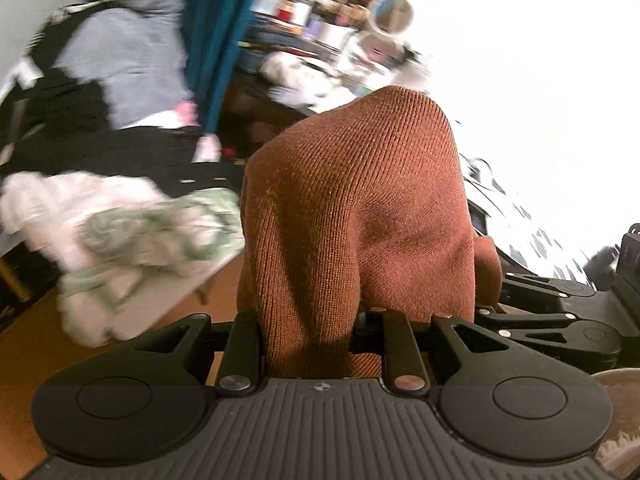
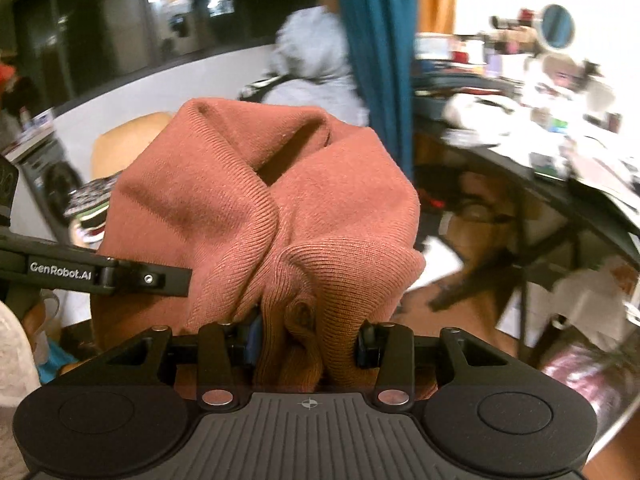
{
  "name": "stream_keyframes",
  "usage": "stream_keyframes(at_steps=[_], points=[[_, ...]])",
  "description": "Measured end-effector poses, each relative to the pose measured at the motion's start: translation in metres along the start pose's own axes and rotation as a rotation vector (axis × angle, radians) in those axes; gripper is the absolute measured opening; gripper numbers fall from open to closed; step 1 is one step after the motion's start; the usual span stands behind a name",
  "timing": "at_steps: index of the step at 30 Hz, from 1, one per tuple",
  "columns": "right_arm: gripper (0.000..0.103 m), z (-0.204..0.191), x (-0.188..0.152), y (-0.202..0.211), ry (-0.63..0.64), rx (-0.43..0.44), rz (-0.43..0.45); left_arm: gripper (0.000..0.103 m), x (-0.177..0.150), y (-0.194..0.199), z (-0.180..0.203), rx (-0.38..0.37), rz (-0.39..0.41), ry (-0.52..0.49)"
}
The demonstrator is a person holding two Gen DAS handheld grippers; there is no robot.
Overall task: Fold clothes
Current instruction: 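Lift the garment up with both grippers and hold it raised, then carry the rust-orange garment with both grippers over to the patterned table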
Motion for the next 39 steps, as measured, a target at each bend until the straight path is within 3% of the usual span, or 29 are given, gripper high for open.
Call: stream_keyframes(at_steps=[6, 13, 23, 28, 39], points=[[0.038, 0.121, -0.009, 0.061, -0.065, -0.136, 0.063, 0.022, 0.012, -0.077, 0.113, -0.132, -0.024, -0.116], [0.038, 0.258, -0.030, 0.152, -0.154, -0.357, 0.132, 0.022, 0.009, -0.157, 0.264, -0.355, -0.070, -0.242], [0.038, 0.386, -0.096, 0.283, -0.343, -0.702, 0.161, 0.023, -0.028, -0.233, 0.437, -0.667, -0.243, -0.424], [0.038, 0.448, -0.114, 0.317, -0.394, -0.830, 0.162, 0.023, -0.036, -0.272, 0.496, -0.772, -0.292, -0.475], [0.038, 0.606, -0.099, 0.325, -0.466, -0.977, 0.158, 0.023, 0.008, -0.397, 0.578, -0.890, -0.344, -0.532]])
Point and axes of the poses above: each gripper's, at about its wrist camera, not at the fingertips, and y roughly against the way its jaws point, z to its right, x to its top, the point moved 9 cm from there along -y, roughly the way its jaws point, and after that the axes turned 4 degrees about z, right-handed, at the moved point
